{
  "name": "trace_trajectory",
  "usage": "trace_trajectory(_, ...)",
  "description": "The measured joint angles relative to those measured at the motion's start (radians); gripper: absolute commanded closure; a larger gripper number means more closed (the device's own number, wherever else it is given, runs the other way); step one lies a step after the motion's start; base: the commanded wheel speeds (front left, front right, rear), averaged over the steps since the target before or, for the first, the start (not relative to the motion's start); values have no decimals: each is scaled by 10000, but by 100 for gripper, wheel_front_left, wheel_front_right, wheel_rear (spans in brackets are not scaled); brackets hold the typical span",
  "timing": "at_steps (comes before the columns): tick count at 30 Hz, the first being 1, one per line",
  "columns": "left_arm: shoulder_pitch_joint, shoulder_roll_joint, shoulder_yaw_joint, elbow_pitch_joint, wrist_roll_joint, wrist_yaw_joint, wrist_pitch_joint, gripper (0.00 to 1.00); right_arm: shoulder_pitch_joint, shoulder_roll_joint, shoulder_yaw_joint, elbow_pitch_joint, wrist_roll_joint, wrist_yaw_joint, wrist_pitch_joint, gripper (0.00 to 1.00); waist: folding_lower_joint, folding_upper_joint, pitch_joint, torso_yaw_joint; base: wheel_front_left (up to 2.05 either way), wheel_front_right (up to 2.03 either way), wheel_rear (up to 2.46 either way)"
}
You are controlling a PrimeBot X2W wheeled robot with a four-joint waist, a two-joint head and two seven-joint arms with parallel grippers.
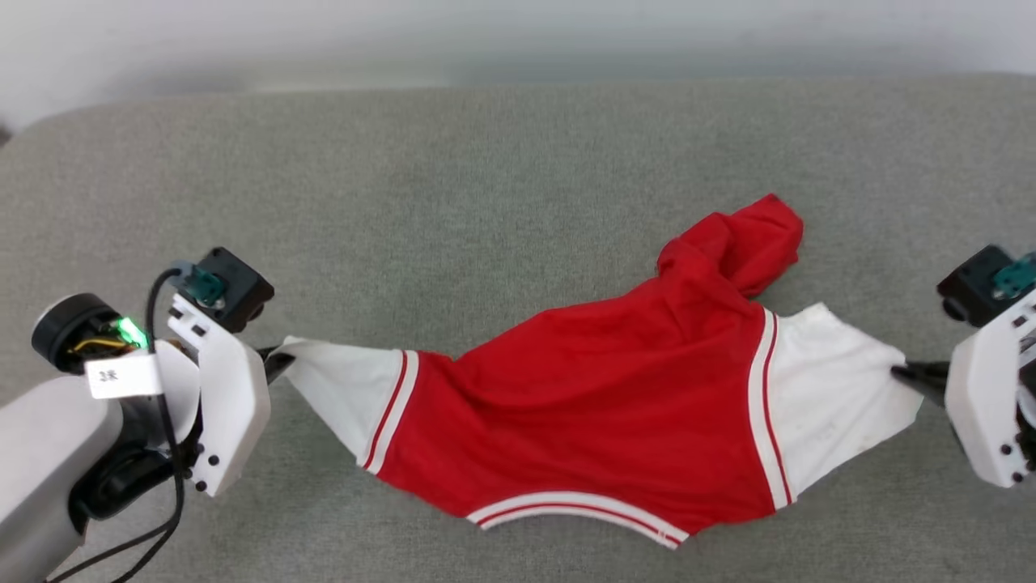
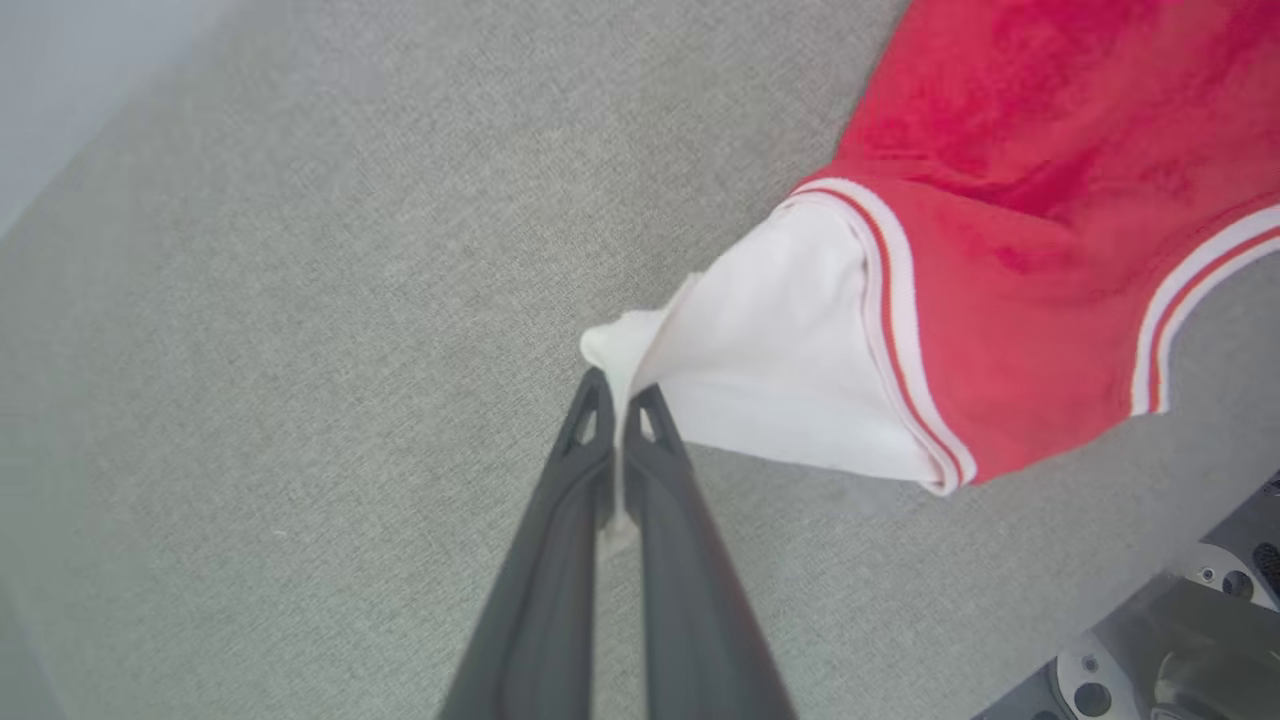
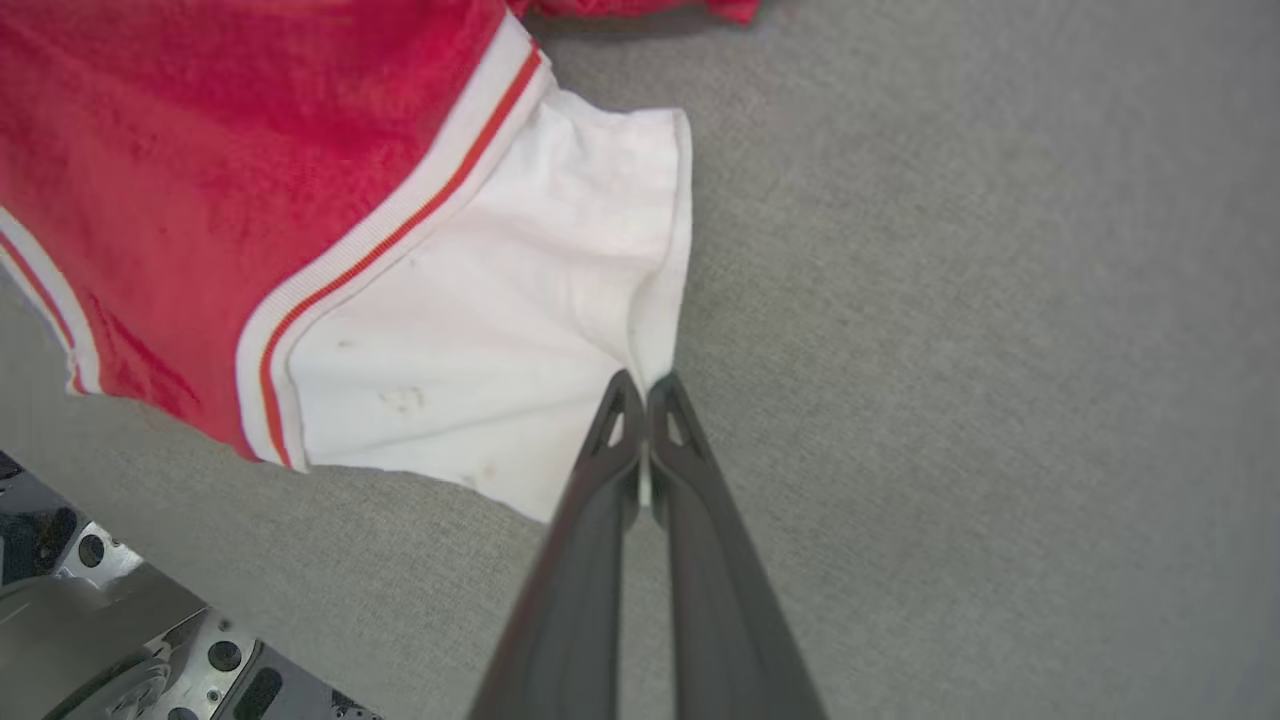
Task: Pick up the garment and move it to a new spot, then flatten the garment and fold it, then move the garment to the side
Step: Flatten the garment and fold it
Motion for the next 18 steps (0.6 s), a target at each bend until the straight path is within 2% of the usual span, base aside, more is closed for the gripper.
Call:
trace_trajectory(6, -267, 309, 619, -686, -194, -4, -583, 100, -139, -709, -573, -1012, 142, 0, -397, 100, 0, 0, -601, -95, 0, 0, 0)
trace_trajectory(11, -1005, 349, 1141, -788, -176, -148, -849, 100, -709, -794, -1488, -1480, 117, 0, -554, 100, -1, 0, -771, -221, 0, 0, 0)
trace_trajectory(15, -1887, 15, 1461, -688, -17, -274, -872, 100, -1524, -700, -2180, -1523, -199, 0, -460, 100, 0, 0, -639, -244, 0, 0, 0)
trace_trajectory(18, -2697, -487, 1628, -293, 161, -407, -901, 100, -2313, -376, -2650, -1279, -410, 0, -360, 100, 0, 0, -416, -222, 0, 0, 0)
